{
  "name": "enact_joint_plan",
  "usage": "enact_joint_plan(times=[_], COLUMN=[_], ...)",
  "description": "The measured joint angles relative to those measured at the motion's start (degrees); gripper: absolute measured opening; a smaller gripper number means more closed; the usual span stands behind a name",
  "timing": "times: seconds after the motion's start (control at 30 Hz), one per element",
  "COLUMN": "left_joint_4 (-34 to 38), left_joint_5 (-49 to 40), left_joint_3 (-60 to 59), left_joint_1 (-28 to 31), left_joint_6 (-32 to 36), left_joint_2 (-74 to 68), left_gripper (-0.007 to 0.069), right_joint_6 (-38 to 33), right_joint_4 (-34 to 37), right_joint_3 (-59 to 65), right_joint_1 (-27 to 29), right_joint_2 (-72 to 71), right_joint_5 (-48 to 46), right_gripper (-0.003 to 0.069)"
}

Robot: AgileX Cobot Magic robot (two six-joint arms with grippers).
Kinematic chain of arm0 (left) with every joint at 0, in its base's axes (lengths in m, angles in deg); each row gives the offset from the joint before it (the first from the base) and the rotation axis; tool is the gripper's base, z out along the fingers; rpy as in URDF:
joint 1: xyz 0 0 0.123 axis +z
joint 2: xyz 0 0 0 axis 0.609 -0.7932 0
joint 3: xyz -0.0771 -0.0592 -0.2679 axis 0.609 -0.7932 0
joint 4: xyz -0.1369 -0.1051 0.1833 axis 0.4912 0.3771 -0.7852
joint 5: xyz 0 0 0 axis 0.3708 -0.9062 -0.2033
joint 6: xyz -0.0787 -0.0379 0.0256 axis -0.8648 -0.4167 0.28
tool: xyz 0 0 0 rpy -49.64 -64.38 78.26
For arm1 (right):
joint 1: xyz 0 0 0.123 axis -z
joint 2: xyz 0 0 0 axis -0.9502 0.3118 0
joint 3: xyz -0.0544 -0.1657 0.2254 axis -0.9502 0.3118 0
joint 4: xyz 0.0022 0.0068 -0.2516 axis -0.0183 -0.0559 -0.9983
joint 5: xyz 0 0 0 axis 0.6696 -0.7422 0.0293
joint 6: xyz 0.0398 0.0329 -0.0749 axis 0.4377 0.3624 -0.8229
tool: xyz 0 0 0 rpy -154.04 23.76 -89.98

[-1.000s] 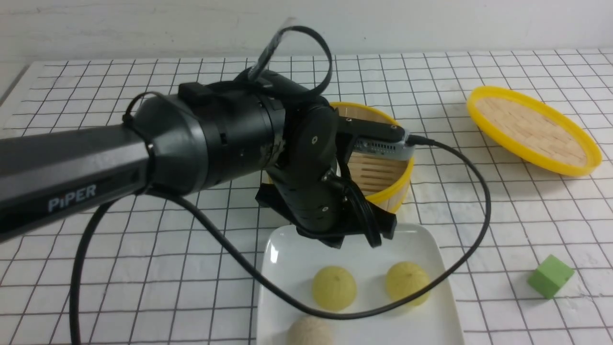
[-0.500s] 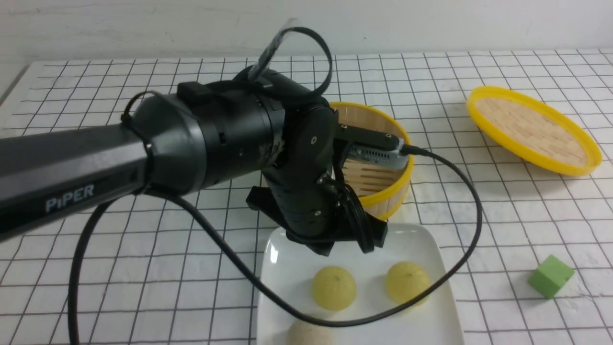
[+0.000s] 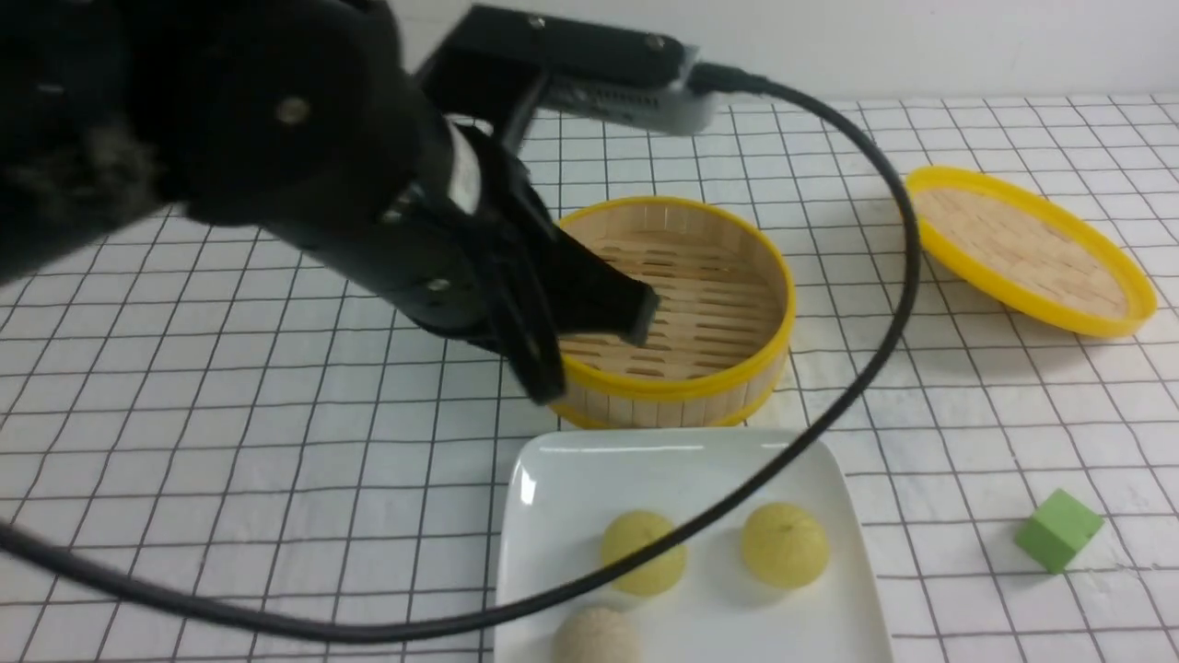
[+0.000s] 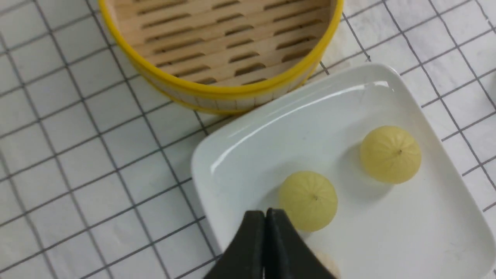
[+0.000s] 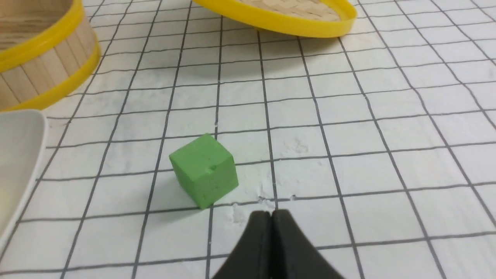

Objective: Put the steamed buns into the plate on the white-black tablecloth.

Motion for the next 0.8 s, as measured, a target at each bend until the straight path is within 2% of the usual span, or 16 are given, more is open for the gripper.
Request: enact_joint_plan(times=[0.3,0.4,0.6,0.63,0.8], left_joint_4=[-6.29,-7.02,-8.85,-9.11,-10.34], left_joint_5=[-10.87,-10.0,12.81,20.6,35.6], left_joint_3=[-3.76,-13.58,-35.12,-38.89,-48.94], left_joint_1=[0.0,0.0,0.0,0.0,0.0], left_joint_6=[-1.16,-6.14,-18.34,-21.6,-28.45], left_joint_2=[15.21,24.84,39.19,41.49,45.46], left_gripper=[0.0014,0.0015,0.0018,0.0019,0.002], right_joint_6=[0.0,0.0,0.0,0.0,0.0], right_joint_4=[0.54,0.54,0.54,0.54,0.54], right_joint_3=[0.04,0.04,0.04,0.04,0.04], right_joint_1=[0.38,0.38,0.38,0.38,0.38], right_joint_2=[0.0,0.0,0.0,0.0,0.0], right_joint_5=[0.35,0.35,0.35,0.35,0.35], right_gripper=[0.0013,0.0015,0.0024,0.0026,0.0032])
